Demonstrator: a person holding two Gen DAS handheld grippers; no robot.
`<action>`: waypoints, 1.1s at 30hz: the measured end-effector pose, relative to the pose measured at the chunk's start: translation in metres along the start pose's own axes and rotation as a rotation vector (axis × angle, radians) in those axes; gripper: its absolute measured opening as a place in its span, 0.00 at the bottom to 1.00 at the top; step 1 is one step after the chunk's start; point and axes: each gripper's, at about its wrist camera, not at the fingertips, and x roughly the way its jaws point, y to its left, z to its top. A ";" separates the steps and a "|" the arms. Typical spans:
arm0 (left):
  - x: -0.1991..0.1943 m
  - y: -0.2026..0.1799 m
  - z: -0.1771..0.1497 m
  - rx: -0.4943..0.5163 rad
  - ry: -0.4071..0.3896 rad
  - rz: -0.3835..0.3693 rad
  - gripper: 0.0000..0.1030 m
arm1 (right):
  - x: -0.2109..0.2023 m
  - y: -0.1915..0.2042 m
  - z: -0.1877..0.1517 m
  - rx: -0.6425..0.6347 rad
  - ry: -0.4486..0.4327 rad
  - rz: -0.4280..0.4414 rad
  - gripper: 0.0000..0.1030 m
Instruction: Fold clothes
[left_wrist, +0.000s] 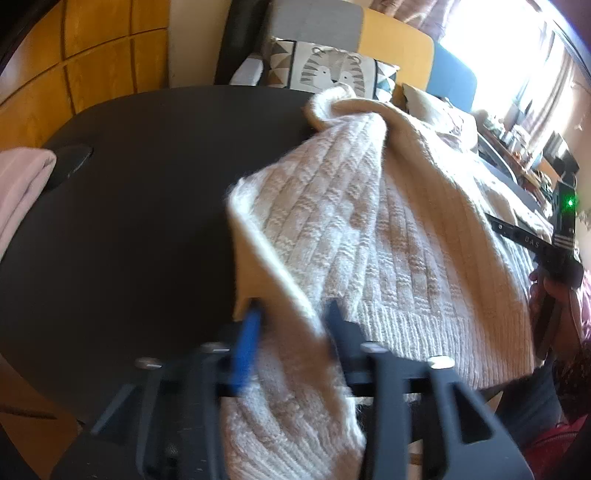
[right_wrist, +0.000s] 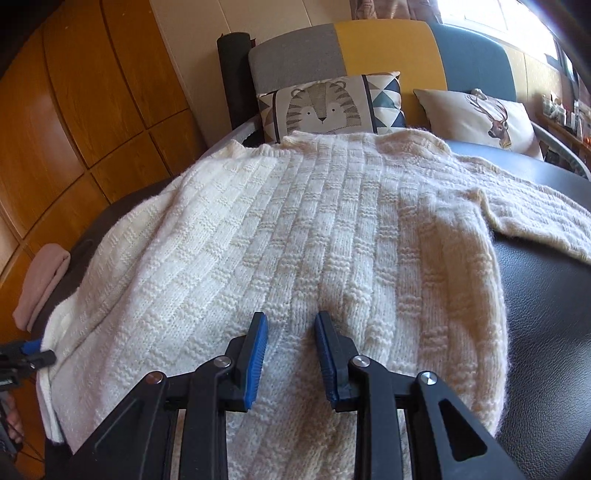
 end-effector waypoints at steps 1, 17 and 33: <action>0.000 0.000 0.001 -0.007 -0.008 -0.007 0.16 | 0.000 0.000 0.000 0.003 0.000 0.003 0.26; -0.085 0.072 0.082 -0.082 -0.272 0.149 0.06 | 0.001 0.000 0.000 -0.001 -0.004 0.000 0.26; -0.070 0.172 0.157 -0.184 -0.213 0.322 0.06 | 0.001 0.000 -0.001 0.003 -0.006 0.005 0.26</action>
